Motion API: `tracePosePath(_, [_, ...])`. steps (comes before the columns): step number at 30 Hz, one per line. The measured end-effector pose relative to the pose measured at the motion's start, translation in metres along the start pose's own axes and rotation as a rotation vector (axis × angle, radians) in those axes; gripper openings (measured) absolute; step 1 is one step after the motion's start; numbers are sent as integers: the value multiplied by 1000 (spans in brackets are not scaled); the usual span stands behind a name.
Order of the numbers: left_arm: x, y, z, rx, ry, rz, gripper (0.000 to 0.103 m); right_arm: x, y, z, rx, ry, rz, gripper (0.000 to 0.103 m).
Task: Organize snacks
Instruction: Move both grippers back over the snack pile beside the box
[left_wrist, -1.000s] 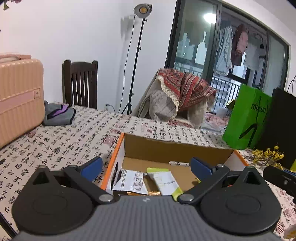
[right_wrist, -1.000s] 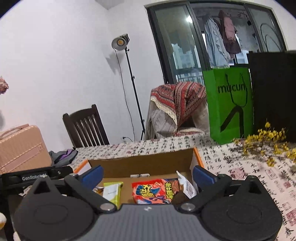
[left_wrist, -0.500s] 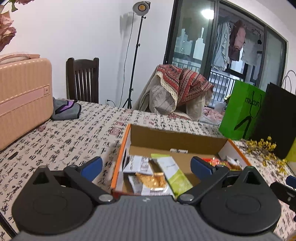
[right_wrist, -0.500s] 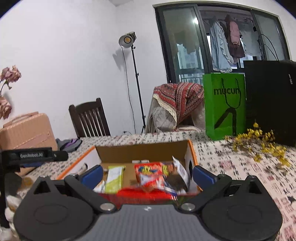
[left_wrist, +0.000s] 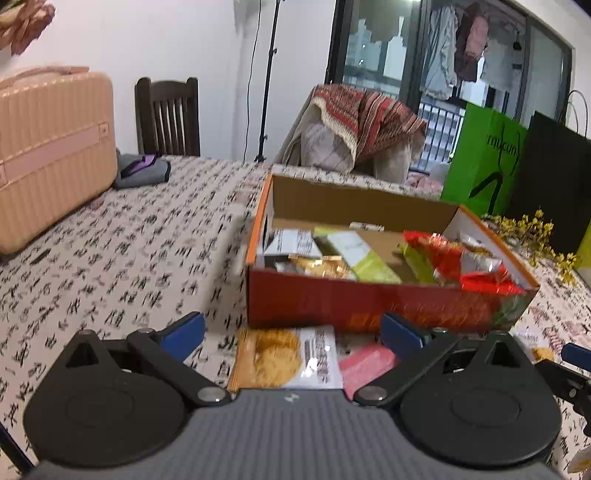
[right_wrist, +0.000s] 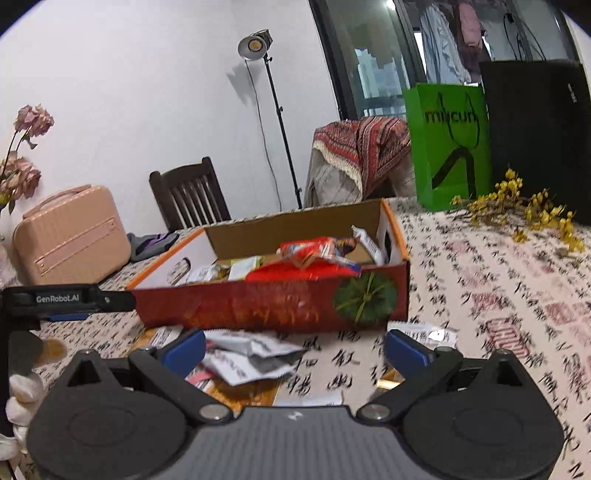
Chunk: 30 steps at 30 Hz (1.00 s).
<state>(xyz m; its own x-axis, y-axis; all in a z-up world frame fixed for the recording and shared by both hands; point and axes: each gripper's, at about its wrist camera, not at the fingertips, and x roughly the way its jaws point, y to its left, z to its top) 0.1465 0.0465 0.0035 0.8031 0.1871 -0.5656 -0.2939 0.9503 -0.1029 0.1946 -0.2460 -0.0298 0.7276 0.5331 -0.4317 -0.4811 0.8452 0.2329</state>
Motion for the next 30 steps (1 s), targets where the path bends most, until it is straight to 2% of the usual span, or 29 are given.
tracePosePath(7, [-3,-4,-1,14,0,22,103,2,3,-6,6,2,16,103])
tracePosePath(17, [-1,-25,0,50,-1,7,103,1,-6,-4,44,-14,24,103])
tracePosePath(30, [-3,-19,0,30,1,7,103,3,-8,-3,58,-16,11,103])
